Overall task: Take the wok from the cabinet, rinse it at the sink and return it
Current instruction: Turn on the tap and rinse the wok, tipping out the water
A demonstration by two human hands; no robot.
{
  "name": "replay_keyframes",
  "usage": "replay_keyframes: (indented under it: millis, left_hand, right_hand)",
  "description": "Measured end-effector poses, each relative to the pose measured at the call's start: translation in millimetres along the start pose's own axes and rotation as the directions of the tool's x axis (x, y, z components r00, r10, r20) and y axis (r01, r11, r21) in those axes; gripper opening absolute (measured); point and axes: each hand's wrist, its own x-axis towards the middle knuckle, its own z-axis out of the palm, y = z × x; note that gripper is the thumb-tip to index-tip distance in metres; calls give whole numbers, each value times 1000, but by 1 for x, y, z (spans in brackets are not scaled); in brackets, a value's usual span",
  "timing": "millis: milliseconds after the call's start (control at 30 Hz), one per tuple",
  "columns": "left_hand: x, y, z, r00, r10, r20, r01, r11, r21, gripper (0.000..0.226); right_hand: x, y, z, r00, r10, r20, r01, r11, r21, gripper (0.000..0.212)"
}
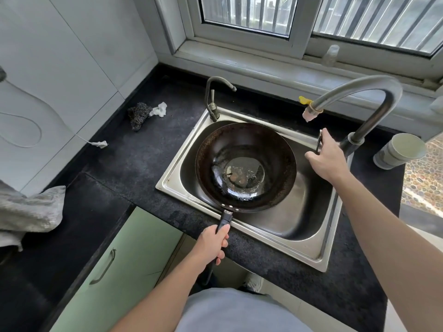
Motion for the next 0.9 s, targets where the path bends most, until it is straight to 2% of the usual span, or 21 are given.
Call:
replay_keyframes:
  millis: [900]
  left_hand:
    - [-2, 2, -1, 1000, 3, 19, -3, 1000, 7, 32]
  right_hand:
    - [3, 3, -1, 1000, 1, -6, -1, 1000, 25, 79]
